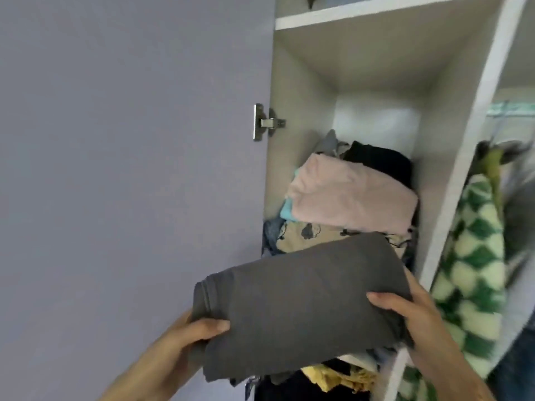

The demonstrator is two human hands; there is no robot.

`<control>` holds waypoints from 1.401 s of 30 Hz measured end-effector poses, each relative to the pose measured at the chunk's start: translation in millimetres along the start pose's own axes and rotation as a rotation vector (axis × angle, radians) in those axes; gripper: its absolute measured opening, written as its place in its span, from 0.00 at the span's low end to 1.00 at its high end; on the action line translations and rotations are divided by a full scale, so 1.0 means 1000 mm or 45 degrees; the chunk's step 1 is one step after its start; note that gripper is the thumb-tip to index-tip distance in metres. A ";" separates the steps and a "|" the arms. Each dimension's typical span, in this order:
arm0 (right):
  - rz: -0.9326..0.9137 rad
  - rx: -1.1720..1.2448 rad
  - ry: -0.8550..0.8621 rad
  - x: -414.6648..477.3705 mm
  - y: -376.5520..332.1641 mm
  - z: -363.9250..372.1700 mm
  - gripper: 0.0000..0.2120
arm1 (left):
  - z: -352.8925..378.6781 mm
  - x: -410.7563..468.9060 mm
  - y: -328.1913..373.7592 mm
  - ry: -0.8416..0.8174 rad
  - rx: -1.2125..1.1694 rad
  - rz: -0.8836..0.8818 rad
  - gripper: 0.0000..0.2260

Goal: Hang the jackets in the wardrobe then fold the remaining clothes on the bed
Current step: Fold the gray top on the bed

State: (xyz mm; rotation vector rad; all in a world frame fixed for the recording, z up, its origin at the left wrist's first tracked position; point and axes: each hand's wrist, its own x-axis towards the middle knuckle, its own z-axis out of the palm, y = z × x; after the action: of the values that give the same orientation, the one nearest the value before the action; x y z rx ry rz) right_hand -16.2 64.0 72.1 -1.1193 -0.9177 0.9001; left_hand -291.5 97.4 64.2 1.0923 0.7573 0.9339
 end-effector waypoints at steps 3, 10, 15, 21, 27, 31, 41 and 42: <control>-0.311 0.028 0.204 0.029 -0.016 0.003 0.28 | 0.012 0.056 0.039 -0.036 0.122 0.111 0.22; -0.278 -1.201 1.018 0.166 -0.080 0.013 0.36 | 0.120 0.248 0.128 0.525 0.967 0.834 0.23; -0.342 -1.794 0.596 0.229 -0.050 0.006 0.28 | 0.163 0.331 0.088 0.282 1.935 0.817 0.24; -0.049 -1.850 0.406 0.264 -0.031 -0.024 0.27 | 0.149 0.377 0.048 0.058 1.735 0.560 0.24; -0.001 -1.845 0.392 0.271 -0.034 -0.024 0.26 | 0.151 0.363 0.033 0.228 1.835 0.610 0.27; 0.067 -1.802 0.336 0.269 -0.046 -0.025 0.26 | 0.127 0.302 0.000 0.094 1.756 0.686 0.26; -0.705 -1.460 -0.023 0.179 -0.042 0.040 0.28 | 0.059 0.118 0.029 0.525 1.150 1.283 0.15; -0.691 -1.348 -0.107 0.160 -0.035 0.052 0.28 | 0.052 0.090 0.035 0.579 1.162 1.383 0.15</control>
State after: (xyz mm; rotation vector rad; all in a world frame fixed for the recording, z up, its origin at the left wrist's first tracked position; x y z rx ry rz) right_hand -3.5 222.2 138.5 -1.5749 -1.7485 -0.0551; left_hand -216.4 164.7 107.4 2.2411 0.9978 1.8759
